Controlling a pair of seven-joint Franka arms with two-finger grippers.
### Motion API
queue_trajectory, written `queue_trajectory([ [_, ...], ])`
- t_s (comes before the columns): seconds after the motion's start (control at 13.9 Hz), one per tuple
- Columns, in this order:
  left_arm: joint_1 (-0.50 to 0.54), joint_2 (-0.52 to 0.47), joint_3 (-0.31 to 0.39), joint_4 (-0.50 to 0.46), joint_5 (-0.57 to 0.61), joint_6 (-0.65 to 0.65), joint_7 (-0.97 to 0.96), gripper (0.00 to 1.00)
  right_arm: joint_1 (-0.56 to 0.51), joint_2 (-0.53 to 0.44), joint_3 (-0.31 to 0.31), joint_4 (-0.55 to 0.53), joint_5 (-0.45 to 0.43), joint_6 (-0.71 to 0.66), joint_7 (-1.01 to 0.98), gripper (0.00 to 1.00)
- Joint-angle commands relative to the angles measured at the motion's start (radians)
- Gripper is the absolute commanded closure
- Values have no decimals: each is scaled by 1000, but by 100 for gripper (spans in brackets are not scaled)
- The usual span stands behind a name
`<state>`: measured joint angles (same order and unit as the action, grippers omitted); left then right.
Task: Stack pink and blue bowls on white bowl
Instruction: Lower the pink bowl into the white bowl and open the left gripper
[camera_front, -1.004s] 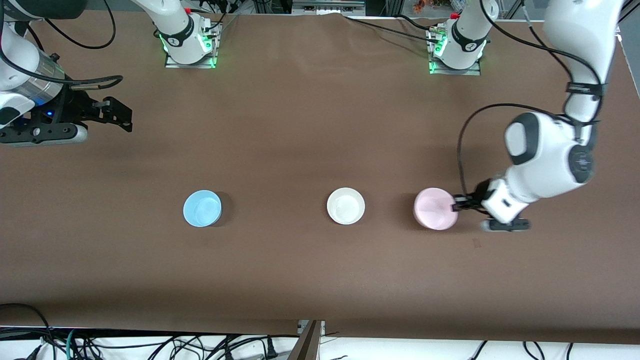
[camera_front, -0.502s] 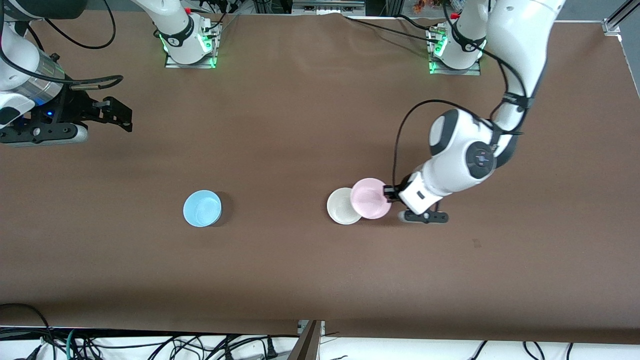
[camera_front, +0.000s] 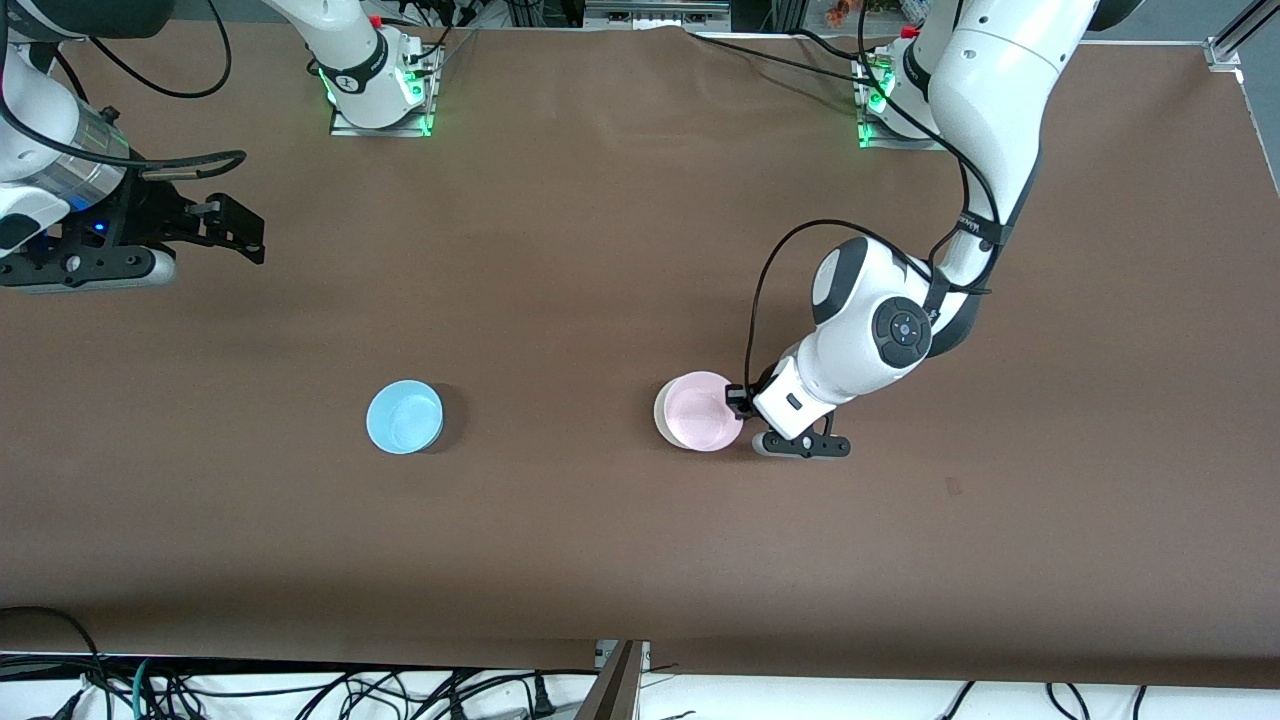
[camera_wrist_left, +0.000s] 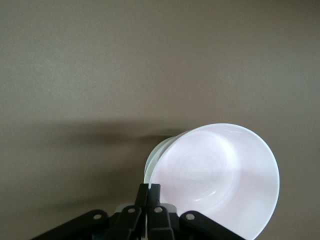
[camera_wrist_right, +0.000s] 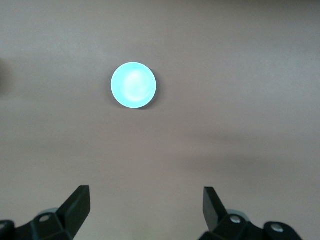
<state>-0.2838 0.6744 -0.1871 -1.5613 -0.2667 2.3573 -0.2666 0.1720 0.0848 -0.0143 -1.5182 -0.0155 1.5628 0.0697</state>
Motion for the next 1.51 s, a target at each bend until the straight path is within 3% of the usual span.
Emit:
queue_trajectory([
  [0.0,-18,37,11,36,29,11,-23,100,-2,-20,0,-14,3,2,7,0],
  [1.43,-38,37,5,3,81,8,-63,100,-2,-20,0,-14,3,-1,7,0],
])
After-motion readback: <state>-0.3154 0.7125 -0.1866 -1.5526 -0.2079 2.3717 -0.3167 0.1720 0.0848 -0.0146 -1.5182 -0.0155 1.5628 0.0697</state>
